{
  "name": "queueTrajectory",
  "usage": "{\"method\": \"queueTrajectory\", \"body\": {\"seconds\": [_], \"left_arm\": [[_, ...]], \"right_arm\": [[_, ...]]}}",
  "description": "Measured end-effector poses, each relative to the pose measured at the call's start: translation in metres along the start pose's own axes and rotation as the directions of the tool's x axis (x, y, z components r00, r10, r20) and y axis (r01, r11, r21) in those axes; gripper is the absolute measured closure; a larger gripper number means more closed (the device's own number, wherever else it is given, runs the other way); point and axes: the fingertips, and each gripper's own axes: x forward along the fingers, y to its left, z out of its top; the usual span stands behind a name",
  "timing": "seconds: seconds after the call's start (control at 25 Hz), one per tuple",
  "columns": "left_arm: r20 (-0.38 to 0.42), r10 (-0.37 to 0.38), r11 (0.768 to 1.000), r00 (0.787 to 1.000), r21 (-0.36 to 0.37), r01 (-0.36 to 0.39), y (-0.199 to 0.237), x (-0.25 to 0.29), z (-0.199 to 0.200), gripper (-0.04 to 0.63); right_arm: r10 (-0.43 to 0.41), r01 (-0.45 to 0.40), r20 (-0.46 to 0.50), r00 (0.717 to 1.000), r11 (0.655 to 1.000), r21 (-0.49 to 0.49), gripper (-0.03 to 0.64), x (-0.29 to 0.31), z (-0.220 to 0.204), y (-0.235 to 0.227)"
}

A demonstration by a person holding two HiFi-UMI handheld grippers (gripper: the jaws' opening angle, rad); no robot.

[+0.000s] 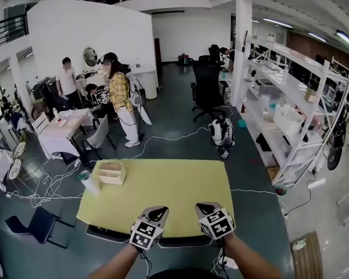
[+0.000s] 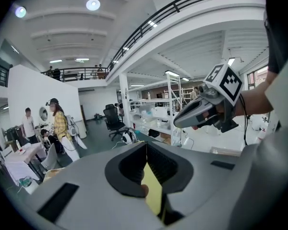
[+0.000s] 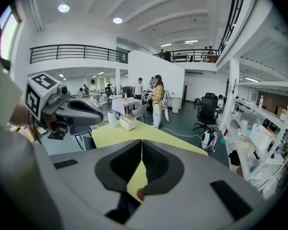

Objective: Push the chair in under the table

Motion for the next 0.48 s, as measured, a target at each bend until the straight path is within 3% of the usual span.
{"method": "queueTrajectory", "body": {"seconds": [0.48], "left_arm": [[0.114, 0.006, 1.0, 0.993, -0.019, -0.004, 0.009, -0.015, 0.034, 0.584]], "right_arm": [[-0.017, 0.018, 0.094, 0.995, 1.0, -0.006, 0.601, -0.013, 0.027, 0.003]]}}
